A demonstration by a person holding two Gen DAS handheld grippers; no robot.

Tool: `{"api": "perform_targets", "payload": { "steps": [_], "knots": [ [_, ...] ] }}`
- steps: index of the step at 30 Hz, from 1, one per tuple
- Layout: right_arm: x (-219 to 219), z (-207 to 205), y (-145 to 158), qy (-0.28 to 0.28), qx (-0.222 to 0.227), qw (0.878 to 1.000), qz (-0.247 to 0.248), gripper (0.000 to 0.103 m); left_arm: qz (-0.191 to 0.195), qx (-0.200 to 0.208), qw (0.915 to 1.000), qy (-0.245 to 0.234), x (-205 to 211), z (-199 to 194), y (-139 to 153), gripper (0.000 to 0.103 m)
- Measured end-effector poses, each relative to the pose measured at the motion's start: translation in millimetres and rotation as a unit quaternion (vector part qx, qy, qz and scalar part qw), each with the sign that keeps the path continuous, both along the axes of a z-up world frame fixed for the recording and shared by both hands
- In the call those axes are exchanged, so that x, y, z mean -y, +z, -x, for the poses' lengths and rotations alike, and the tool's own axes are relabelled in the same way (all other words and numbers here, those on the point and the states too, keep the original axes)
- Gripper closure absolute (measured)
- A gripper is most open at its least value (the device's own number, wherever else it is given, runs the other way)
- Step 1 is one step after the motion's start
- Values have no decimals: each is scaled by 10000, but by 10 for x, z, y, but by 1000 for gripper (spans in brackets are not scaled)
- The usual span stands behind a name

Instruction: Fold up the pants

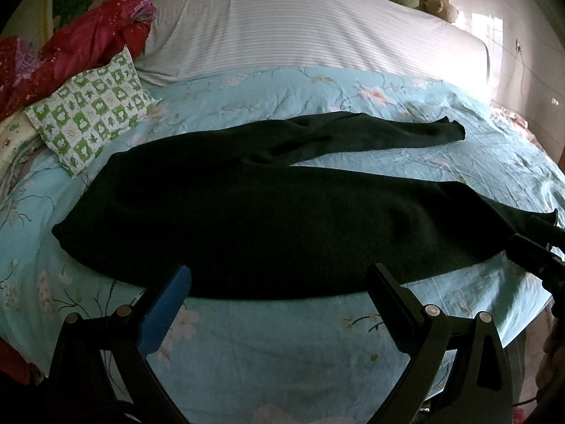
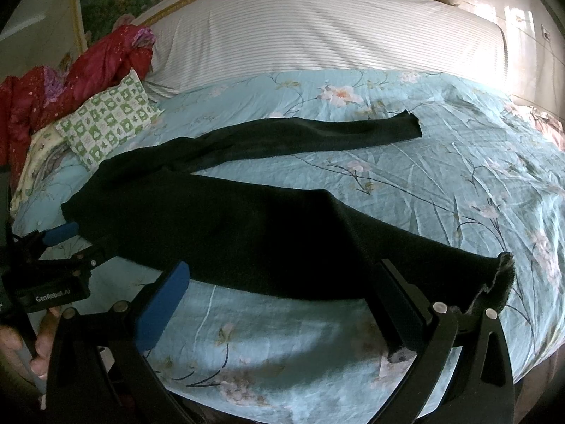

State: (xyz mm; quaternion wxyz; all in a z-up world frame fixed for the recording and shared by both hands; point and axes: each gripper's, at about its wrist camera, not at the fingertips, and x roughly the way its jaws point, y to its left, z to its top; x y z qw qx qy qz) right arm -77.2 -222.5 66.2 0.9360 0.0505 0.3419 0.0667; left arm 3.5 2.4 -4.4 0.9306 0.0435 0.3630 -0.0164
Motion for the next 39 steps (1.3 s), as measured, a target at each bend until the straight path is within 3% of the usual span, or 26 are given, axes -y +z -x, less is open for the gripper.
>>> {"api": "perform_targets", "payload": {
  "steps": [12,24,30,39],
  "knots": [
    [180,60,96,-131,34,9999,-6,0,-89,60,9997,-236,116,-74,72,3],
    [658,174,196,-645,22,9979,-43,0,-364,177,9923,-1168,736,-77,124,3],
    [945,266,152,-924,-111,9957,1,0,-705,201,9787,-1917,1178,-28,72,3],
    [1389,522,121,-1133,-138,9935,-7,0,-1382,486,9405,-3065,1865,79,0,3]
  ]
}}
